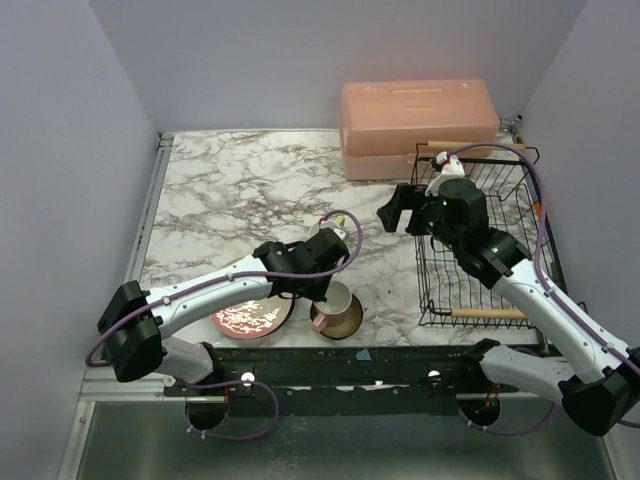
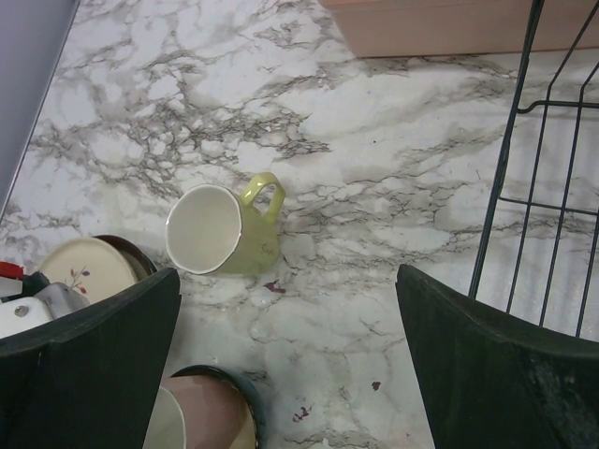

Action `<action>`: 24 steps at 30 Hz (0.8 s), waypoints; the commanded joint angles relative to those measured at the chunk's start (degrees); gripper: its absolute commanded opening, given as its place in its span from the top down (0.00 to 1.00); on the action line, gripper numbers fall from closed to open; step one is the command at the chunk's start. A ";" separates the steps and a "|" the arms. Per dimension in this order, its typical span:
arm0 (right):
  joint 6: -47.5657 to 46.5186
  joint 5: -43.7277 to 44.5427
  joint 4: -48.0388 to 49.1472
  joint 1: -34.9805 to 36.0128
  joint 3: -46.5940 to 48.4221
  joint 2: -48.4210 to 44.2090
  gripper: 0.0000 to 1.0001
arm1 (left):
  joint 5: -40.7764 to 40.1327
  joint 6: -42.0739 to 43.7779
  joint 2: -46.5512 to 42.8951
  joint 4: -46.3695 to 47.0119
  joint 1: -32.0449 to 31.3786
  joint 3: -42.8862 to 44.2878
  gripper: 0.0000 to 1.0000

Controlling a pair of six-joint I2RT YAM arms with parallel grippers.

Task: Load the mixed dishes into the dish rack

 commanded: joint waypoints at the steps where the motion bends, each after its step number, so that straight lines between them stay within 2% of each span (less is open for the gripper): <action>1: -0.77 1.81 0.42 -0.12 -0.73 -0.68 0.00 | -2.84 1.16 -1.64 -2.12 -0.38 4.02 1.00; 7: -0.27 0.87 0.42 -0.12 -1.35 -0.21 0.00 | -2.91 2.29 -4.72 -1.92 -0.38 4.70 1.00; 17: 1.14 -2.01 1.29 -0.12 -1.43 1.34 0.00 | 0.88 2.19 -15.08 2.40 0.28 3.54 1.00; 21: 1.86 -7.83 0.97 -0.11 -0.67 2.75 0.00 | 2.94 0.27 -20.65 6.32 1.93 0.01 1.00; 24: 3.07 -17.27 6.61 -0.12 -3.81 1.31 0.00 | 11.05 -1.65 -25.23 10.22 6.79 -2.37 1.00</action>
